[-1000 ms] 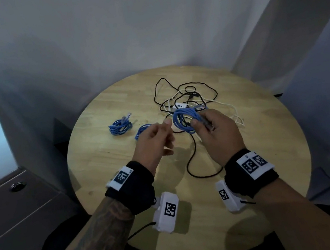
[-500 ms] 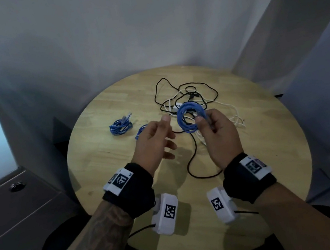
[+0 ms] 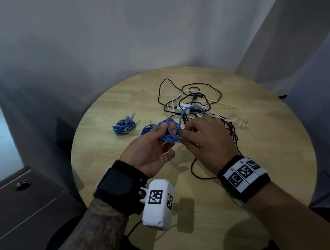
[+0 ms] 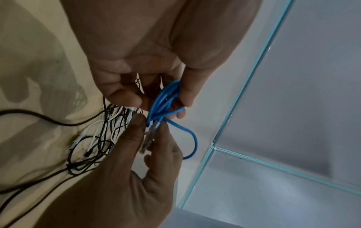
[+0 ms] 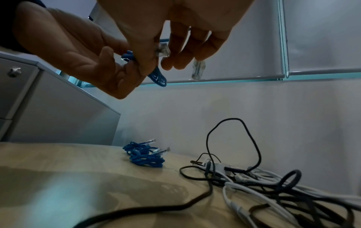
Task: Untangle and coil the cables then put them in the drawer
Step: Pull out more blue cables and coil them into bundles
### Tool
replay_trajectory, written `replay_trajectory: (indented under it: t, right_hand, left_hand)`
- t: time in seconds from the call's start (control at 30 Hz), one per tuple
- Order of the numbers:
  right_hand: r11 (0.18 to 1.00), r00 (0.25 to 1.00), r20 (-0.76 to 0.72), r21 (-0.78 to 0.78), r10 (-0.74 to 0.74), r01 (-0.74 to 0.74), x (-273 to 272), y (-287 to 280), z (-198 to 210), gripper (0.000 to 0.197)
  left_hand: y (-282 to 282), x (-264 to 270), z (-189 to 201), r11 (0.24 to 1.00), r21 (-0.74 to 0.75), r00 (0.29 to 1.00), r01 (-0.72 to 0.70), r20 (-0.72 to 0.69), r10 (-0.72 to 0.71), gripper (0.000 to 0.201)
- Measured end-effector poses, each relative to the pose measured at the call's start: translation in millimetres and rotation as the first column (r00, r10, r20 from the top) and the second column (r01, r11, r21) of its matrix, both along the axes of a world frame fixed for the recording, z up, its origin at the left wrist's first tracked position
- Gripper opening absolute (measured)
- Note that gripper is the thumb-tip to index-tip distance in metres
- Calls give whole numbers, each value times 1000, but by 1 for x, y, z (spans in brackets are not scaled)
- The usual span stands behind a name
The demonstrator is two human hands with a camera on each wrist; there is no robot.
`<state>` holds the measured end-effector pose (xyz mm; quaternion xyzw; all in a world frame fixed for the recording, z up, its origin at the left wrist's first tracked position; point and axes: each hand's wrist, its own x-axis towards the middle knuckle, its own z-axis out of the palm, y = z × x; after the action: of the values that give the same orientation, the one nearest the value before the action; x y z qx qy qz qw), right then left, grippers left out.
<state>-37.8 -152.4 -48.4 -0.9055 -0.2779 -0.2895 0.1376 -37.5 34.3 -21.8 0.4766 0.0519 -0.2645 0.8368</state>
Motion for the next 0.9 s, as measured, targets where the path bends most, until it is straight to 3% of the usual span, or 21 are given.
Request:
replay_trajectory:
  t: [0.1,0.17,0.23,0.33,0.37,0.43,0.5,0.53,0.6,0.7,0.73,0.9]
  right_hand:
    - [1000,1000,-8,19,-2,2,-3,0,5,18]
    - [999,996,-80,48,24,-20,-8,1,6,33]
    - [974,984,-172,228,48,-8,-12,3,7,43]
    - [775,973,-229,619,30,122,-13,0,13,31]
    - [739,974,-227,656,0,153,-12,-1,16,31]
    - [754,983,-184,643,-12,130,-12,-5,19,30]
    - [716,976,-189,695,106,57,-15,-4,23,29]
    - [647,952,-244,759,187,68,-18,-4,26,31]
    - [532,830,-439,820,345,212,-20,-2,30,31]
    - [561,575,-641,753,509,344,-16,-6,23,40]
    - [572,559,-650,746,515,341,-15,-7,20,39]
    - [664,660,-620,709,424,239,-15,-13,24,26]
  left_hand:
    - [-1,1,1,1000,10,999,8,45,-9,24]
    - [0,4,3,1000,-18,999,-24,35,25,29]
    - [1,7,2,998,-18,996,-66,53,66,34]
    - [-2,7,1,997,44,990,-69,126,63,42]
    - [-4,5,2,996,57,987,-65,150,56,42]
    - [-10,3,3,996,79,981,-53,191,37,41]
    - [-15,1,4,994,104,968,-41,252,14,41]
    - [-17,0,4,993,117,958,-36,285,1,40]
    - [-19,-1,4,988,156,938,-19,344,-36,38]
    - [-20,-3,1,976,217,916,7,390,-94,41]
    - [-20,-3,0,971,238,917,10,386,-104,42]
    - [-13,-4,-2,975,222,955,30,281,-94,31]
